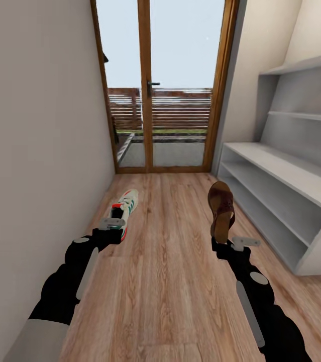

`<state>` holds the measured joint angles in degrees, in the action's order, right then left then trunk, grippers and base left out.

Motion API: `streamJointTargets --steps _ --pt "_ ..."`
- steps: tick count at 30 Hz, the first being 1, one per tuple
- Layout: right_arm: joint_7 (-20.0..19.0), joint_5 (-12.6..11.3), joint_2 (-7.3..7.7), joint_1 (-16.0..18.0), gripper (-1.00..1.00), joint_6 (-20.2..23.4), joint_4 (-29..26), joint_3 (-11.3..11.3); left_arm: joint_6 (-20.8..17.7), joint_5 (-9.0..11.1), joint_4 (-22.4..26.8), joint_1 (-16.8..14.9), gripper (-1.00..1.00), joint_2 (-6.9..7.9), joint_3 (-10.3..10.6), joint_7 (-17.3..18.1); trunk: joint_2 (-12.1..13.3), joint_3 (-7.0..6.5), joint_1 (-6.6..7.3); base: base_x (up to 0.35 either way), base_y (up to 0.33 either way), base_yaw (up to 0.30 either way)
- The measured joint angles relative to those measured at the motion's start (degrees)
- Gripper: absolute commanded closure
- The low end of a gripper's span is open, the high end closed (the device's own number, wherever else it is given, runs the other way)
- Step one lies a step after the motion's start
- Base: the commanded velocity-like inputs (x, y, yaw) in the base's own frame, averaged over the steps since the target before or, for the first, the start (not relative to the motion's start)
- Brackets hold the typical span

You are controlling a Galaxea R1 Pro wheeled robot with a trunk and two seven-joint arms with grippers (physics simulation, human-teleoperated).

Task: Pick up the two gym shoes and the two sandals from the corridor floor and place them onto the hallstand (shoe rack) in the corridor, making sure they are on the rack and not on the floor. Arrange them so the two gym shoes are next to each other and the two sandals are next to each other.

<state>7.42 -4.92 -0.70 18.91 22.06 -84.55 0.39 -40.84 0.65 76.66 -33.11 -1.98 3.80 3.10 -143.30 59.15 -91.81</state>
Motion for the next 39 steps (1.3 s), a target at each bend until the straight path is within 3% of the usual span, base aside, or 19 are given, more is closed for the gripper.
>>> streamJointTargets --steps 17,39 --pt "0.0 0.0 -0.01 0.0 1.00 0.0 0.0 0.0 0.0 0.0 0.0 0.0 1.00 -0.02 0.0 0.0 0.0 0.00 -0.01 0.328 0.031 -0.282" --pt "0.0 0.0 -0.01 0.0 1.00 0.0 -0.1 0.0 0.0 0.0 0.0 0.0 1.00 -0.03 0.0 0.0 0.0 0.00 -0.01 0.290 0.177 -0.050"
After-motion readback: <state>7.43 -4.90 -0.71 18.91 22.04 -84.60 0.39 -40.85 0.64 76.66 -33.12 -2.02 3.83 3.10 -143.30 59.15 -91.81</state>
